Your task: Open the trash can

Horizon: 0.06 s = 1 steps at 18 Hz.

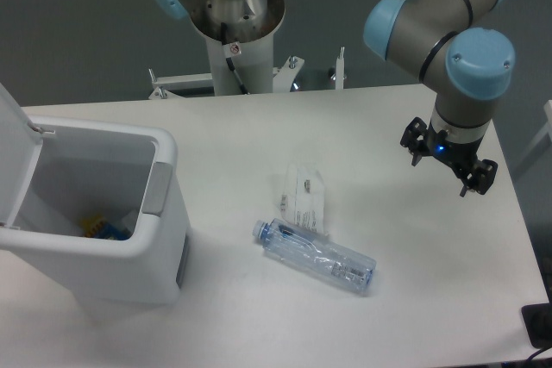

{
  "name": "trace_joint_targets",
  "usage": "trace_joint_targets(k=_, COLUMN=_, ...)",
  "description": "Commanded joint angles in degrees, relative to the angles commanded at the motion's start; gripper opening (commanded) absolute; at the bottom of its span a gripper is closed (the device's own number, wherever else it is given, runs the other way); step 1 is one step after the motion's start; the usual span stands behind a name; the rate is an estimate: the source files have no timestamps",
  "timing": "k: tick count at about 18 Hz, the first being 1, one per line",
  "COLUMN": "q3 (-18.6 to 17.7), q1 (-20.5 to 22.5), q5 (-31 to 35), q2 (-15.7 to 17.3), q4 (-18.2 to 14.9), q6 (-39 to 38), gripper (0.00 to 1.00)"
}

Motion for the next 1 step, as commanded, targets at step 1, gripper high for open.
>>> trace_joint_targets(k=1, q3=0.09, q1=0.00, q5=-0.09, q2=-0.09, q4=0.00, q6=0.00, gripper=1.00)
